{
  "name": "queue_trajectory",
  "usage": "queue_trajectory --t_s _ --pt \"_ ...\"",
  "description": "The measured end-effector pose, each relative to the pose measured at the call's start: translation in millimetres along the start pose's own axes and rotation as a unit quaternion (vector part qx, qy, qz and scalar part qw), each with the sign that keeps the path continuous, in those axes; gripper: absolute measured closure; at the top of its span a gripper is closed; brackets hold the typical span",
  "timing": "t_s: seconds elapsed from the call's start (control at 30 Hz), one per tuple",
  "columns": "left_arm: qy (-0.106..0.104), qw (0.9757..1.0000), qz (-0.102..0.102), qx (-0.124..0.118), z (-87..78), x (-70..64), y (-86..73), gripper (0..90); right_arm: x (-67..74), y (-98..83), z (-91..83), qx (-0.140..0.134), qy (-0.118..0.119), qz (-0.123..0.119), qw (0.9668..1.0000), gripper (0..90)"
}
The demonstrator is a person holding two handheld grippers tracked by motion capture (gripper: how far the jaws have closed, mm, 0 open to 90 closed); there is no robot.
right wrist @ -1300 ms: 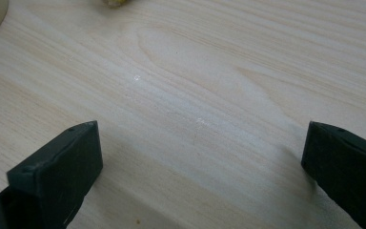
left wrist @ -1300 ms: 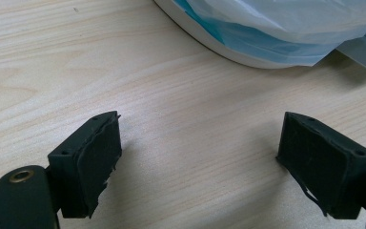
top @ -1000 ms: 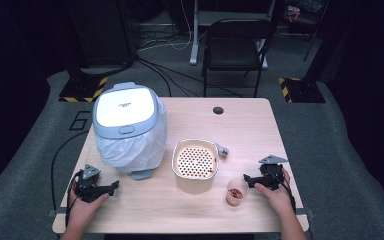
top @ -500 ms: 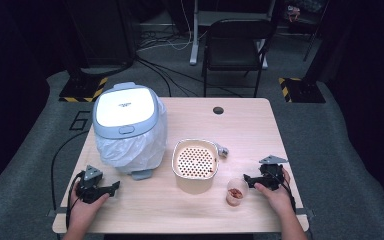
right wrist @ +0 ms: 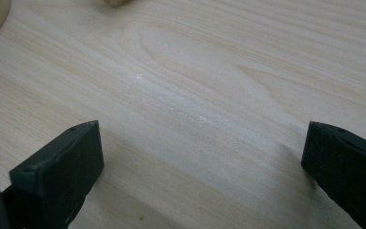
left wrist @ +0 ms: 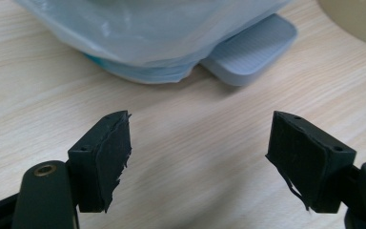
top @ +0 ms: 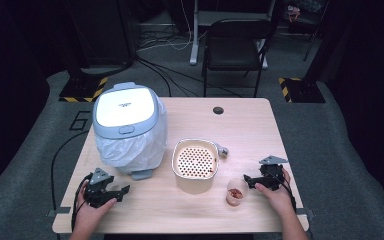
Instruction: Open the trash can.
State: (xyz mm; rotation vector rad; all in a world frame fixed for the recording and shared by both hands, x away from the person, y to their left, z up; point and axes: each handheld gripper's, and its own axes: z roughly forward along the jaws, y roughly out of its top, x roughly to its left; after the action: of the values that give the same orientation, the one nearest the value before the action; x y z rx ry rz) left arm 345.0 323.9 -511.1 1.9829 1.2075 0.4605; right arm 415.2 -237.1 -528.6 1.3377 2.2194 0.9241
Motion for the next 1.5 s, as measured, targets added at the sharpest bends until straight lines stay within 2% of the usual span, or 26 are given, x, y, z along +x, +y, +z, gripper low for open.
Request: queue_trajectory --t_s 0.23,0.3,0.4,0.5,0.57,0.6,0.77,0.87,0.93,0.97,1.07,1.1,1.17,1.23,1.47,1.5 --pt "-0.021 0.9995 0.024 0.002 0.1 -11.5 3.9 23.8 0.0 -0.1 0.1 -0.001 0.0 0.0 1.0 0.0" --pt "-0.033 0.9992 0.025 0.003 1.3 -14.7 5.1 23.9 0.0 -0.1 0.2 -0.002 0.0 0.0 1.0 0.0" --pt "-0.039 0.999 0.023 -0.003 2.6 -20.9 6.6 24.5 0.0 -0.1 0.1 -0.001 0.0 0.0 1.0 0.0" --pt "-0.049 0.9982 0.035 -0.004 3.6 -25.4 7.8 24.7 0.0 0.0 0.0 0.0 0.001 0.0 1.0 0.0" --pt "-0.052 0.9982 0.03 -0.007 5.4 -30.0 8.3 25.0 0.0 0.0 0.0 -0.001 0.0 0.0 1.0 0.0" --pt "-0.056 0.9974 0.046 -0.003 5.6 -29.6 9.7 25.0 0.0 0.0 0.0 0.0 0.001 0.0 1.0 0.0" --pt "-0.069 0.996 0.056 -0.005 8.1 -37.1 13.5 26.1 0.0 -0.1 0.2 -0.002 0.0 0.0 1.0 0.0" --pt "-0.076 0.9956 0.053 -0.01 9.4 -39.3 14.9 26.4 0.0 0.0 0.0 0.0 0.001 0.0 1.0 0.0" --pt "-0.08 0.995 0.059 -0.009 10.8 -42.3 17.9 26.4 0.0 0.0 0.0 0.0 0.001 0.0 1.0 0.0" --pt "-0.083 0.996 0.033 -0.013 12.4 -49.2 18.9 26.4 0.0 -0.1 0.0 0.0 0.0 0.0 1.0 0.0" --pt "-0.082 0.9957 0.04 -0.016 14.1 -53.3 22.3 26.5 0.0 0.0 0.0 0.0 0.001 0.0 1.0 0.0" --pt "-0.087 0.9952 0.042 -0.014 14.7 -55.2 23.9 26.4 0.0 0.0 0.0 0.0 0.001 0.0 1.0 0.0" --pt "-0.084 0.9944 0.062 -0.009 18.8 -60.5 28.2 26.6 0.0 0.0 0.0 0.0 0.001 0.0 1.0 0.0" --pt "-0.086 0.9939 0.068 -0.006 22.0 -63.2 30.4 26.8 0.0 0.0 0.0 0.0 0.001 0.0 1.0 0.0" --pt "-0.079 0.9945 0.069 -0.009 28.5 -65.9 36.2 27.1 0.0 0.0 0.0 0.0 0.001 0.0 1.0 0.0" --pt "-0.076 0.9923 0.097 -0.012 29.2 -61.7 38.9 27.1 0.0 0.0 0.0 0.0 0.001 0.0 1.0 0.0"
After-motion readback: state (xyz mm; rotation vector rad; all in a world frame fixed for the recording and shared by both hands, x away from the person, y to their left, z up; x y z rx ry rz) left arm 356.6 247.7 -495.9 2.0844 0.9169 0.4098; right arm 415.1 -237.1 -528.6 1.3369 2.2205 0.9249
